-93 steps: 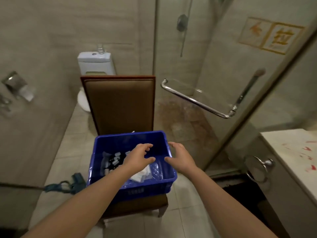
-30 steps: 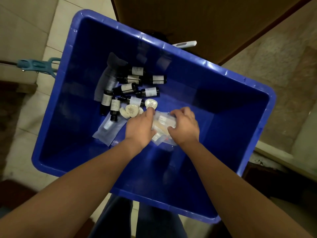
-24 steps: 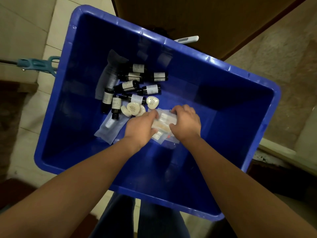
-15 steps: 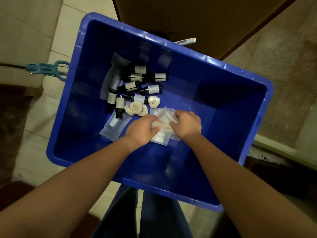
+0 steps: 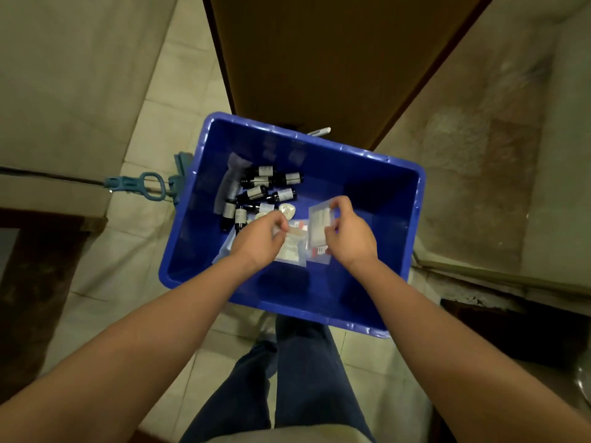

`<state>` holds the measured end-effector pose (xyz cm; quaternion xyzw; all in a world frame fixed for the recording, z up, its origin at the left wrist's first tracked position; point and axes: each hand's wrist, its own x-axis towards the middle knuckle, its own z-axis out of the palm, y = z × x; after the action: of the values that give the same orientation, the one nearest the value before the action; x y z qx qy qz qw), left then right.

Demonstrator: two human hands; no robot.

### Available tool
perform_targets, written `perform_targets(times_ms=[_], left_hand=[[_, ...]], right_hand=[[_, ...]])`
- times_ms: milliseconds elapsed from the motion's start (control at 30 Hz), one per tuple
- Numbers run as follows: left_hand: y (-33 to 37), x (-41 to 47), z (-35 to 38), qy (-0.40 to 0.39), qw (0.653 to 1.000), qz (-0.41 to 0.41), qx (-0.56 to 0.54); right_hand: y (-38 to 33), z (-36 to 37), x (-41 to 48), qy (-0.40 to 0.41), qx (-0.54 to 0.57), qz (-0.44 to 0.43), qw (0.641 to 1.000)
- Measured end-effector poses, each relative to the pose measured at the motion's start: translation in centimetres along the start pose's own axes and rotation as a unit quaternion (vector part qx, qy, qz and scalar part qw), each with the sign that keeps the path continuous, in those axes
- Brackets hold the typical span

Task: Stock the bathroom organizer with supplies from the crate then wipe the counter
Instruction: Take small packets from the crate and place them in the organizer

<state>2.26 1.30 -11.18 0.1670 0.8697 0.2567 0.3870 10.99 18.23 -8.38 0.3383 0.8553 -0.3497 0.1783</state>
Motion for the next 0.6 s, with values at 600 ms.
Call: perform_targets(times_ms=[600], left_hand=[[9.7, -10.2, -6.7, 0.022, 0.978, 0.192, 0.078]], right_hand=[[-2.5, -9.7, -15.1, 0.179, 0.040, -0.003, 0.983]])
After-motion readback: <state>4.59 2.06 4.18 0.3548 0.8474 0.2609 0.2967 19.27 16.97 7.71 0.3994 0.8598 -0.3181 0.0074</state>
